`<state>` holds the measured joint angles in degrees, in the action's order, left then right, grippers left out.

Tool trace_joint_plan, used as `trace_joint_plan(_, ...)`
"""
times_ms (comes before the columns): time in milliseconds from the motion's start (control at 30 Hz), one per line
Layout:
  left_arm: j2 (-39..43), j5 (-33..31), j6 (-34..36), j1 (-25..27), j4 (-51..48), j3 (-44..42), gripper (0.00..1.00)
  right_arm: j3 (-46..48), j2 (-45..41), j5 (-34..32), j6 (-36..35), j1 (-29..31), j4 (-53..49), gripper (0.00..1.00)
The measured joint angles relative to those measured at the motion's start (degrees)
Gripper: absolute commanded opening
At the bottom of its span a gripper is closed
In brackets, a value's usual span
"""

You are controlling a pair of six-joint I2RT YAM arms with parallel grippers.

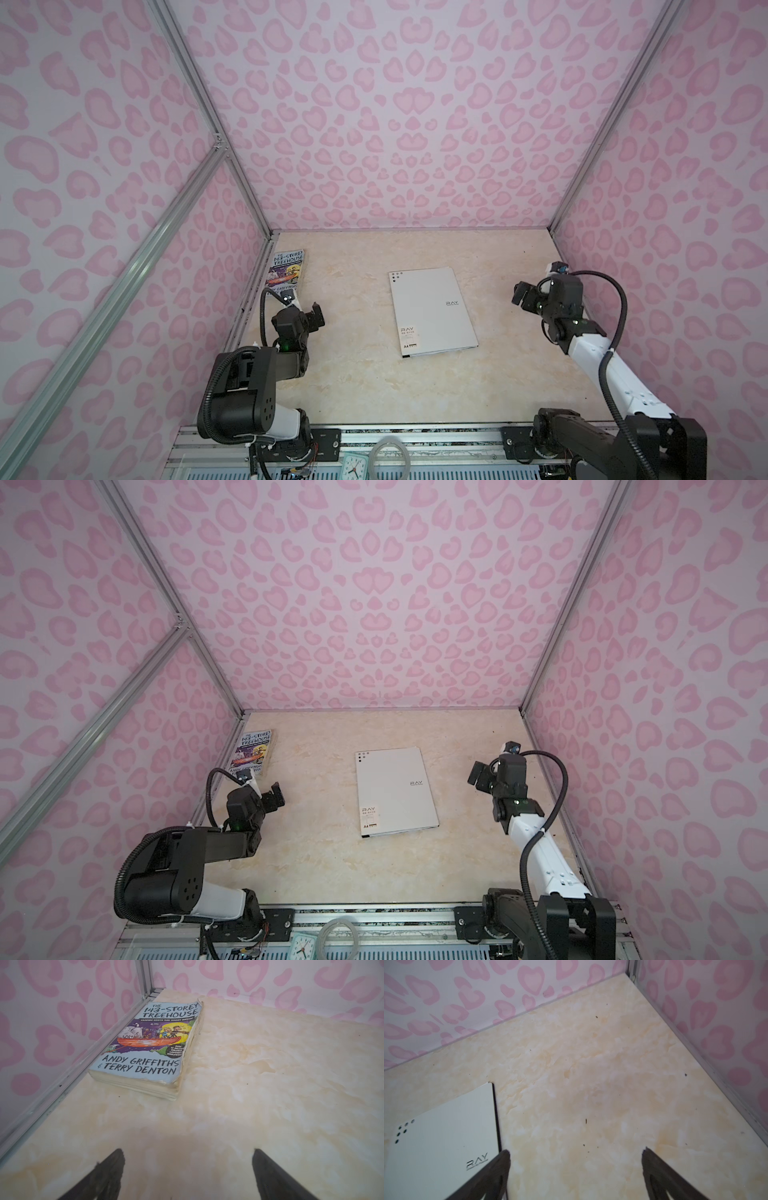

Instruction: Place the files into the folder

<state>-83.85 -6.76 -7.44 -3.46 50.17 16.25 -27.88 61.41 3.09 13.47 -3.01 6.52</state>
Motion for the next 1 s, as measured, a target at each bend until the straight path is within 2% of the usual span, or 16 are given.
trace_joint_plan(67, -0.02, 0.50, 0.13, 0.74, 3.10, 0.42, 0.97, 10.71, 0.66, 0.00, -3.69, 0.00, 15.08, 0.98)
trace_joint_plan(133, -0.02, 0.28, 0.59, 1.31, 4.24, 0.72, 0.97, 16.11, 3.45, -0.68, -5.20, -0.61, 24.70, 0.98)
trace_joint_plan(233, -0.17, -1.05, 1.51, 2.49, 4.57, 1.27, 0.97, 17.33, 6.19, -2.23, -5.81, -1.57, 34.86, 0.98)
trace_joint_plan(300, -0.24, -1.20, 1.95, 2.93, 4.66, 1.53, 0.97, 16.39, 9.55, -0.90, -7.04, -1.57, 40.33, 1.00)
trace_joint_plan(500, -0.24, -2.03, 2.51, 3.15, 4.74, 1.55, 0.97, 16.57, 27.61, 1.38, -8.37, -1.68, 57.24, 1.00)
trace_joint_plan(600, -0.24, -2.25, 2.51, 3.21, 4.76, 1.62, 0.97, 14.23, 26.62, 2.08, -8.70, -1.88, 55.23, 1.00)
trace_joint_plan(667, -0.28, -2.25, 2.54, 3.21, 4.74, 1.68, 0.97, 11.52, 28.04, 2.56, -9.22, -1.60, 57.88, 1.00)
trace_joint_plan(733, -0.35, -2.25, 2.54, 3.21, 4.74, 1.79, 0.97, 10.27, 27.96, 2.86, -9.84, -0.68, 55.08, 1.00)
trace_joint_plan(1000, -1.33, -2.08, 2.54, 2.73, 3.69, 3.43, 0.97, 8.59, 28.50, -0.85, -11.72, 1.79, 52.33, 1.00)
